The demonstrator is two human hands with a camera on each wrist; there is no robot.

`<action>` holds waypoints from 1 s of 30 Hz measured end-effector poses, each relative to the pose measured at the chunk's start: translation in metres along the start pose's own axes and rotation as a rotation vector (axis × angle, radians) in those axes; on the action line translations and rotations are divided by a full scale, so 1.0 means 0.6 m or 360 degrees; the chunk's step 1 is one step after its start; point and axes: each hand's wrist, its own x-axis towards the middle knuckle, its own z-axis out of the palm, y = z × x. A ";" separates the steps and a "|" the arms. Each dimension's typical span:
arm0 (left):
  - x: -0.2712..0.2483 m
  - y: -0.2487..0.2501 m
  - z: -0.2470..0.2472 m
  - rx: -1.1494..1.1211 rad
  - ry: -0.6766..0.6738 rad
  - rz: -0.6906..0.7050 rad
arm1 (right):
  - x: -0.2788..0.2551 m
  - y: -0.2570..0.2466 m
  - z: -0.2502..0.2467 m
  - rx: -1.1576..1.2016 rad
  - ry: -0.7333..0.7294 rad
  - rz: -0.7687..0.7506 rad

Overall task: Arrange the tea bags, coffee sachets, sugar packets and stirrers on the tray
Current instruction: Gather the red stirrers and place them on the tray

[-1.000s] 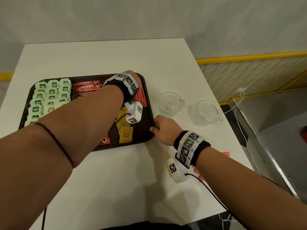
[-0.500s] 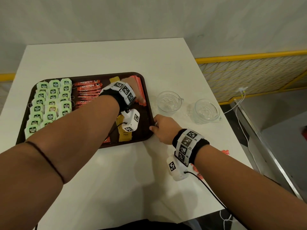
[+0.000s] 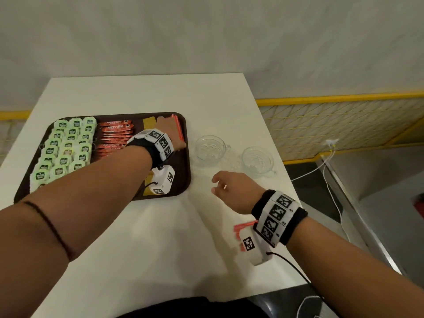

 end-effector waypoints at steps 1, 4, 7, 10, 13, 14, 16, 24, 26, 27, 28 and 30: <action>-0.009 0.007 -0.002 -0.0075 0.0060 -0.0031 | -0.018 0.015 -0.010 -0.0026 0.0006 -0.0027; -0.050 0.036 0.001 -0.0195 0.0118 0.0081 | -0.067 0.067 -0.037 -0.0147 0.0006 -0.0092; -0.111 0.067 0.022 -0.0226 0.0057 0.0204 | -0.106 0.121 -0.056 -0.0299 -0.0071 -0.0095; -0.157 0.088 0.048 -0.0217 0.0104 0.0119 | -0.133 0.163 -0.062 -0.0343 -0.0133 -0.0086; -0.185 0.101 0.063 -0.0244 0.0166 0.0008 | -0.142 0.185 -0.061 -0.0335 -0.0117 -0.0095; -0.193 0.105 0.064 -0.0250 0.0180 -0.0034 | -0.142 0.189 -0.060 -0.0336 -0.0114 -0.0093; -0.215 0.118 0.066 -0.0286 0.0198 -0.0078 | -0.140 0.196 -0.058 -0.0361 -0.0158 -0.0096; -0.319 0.205 0.136 -0.0224 -0.0496 0.0427 | -0.135 0.216 -0.030 -0.0711 -0.0318 -0.0378; -0.323 0.219 0.157 -0.0129 -0.0520 0.0486 | -0.130 0.214 -0.026 -0.0689 -0.0312 -0.0408; -0.323 0.224 0.164 -0.0103 -0.0504 0.0499 | -0.128 0.213 -0.024 -0.0676 -0.0306 -0.0408; -0.322 0.228 0.168 -0.0078 -0.0487 0.0512 | -0.126 0.210 -0.021 -0.0666 -0.0298 -0.0403; -0.318 0.237 0.167 -0.0023 -0.0471 0.0552 | -0.122 0.204 -0.014 -0.0670 -0.0277 -0.0391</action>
